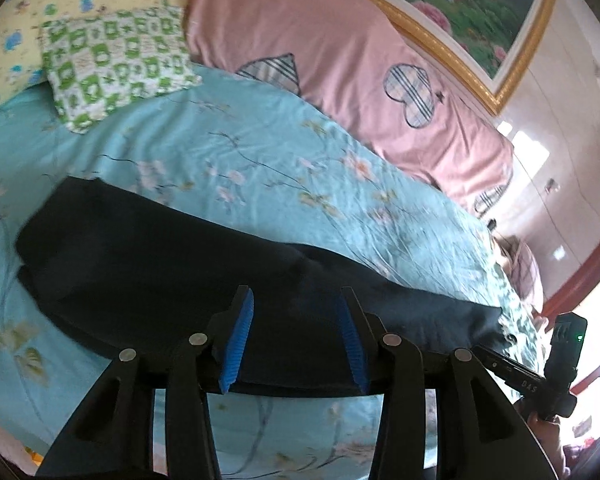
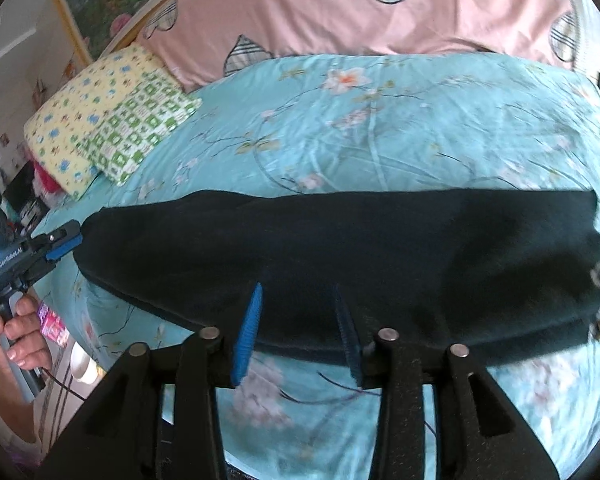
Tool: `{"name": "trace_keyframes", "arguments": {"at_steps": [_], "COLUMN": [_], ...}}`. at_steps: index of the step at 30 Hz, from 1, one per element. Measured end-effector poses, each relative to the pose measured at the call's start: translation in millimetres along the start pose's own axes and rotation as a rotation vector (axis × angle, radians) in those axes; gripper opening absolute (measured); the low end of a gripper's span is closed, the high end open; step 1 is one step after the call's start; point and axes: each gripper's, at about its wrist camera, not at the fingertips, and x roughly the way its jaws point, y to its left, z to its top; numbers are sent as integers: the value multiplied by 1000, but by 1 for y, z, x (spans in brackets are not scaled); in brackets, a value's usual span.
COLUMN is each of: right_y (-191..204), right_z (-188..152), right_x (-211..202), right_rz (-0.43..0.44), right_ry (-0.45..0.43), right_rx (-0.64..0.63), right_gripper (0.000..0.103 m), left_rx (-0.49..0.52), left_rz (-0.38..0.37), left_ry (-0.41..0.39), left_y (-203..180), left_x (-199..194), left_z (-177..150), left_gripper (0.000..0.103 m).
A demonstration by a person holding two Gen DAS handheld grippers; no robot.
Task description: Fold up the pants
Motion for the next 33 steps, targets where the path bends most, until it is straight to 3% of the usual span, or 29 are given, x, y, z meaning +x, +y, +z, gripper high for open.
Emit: {"name": "trace_keyframes", "arguments": {"at_steps": [7,12,22,26,33], "right_y": [-24,-55,-106,-120,-141], "right_z": [-17,-28,-48,-49,-46], "right_x": [-22,-41,-69,-76,-73], "right_rz": [-55,-78,-163,-168,-114], "right_ry": [-51,-86,-138,-160,-157], "right_rx": [87,227,423,486,608], "right_gripper": [46,47,53,62,62], "left_rx": [62,91,258,291,381], "left_rz": [-42,-80,-178,-204,-223], "left_ry": [62,97,167,194,226], "left_y": [-33,-58,-131,-152,-187], "left_x": [23,40,71,82,100], "left_z": [-4,-4,-6,-9,-7], "left_gripper": [46,51,55,55,57]}}
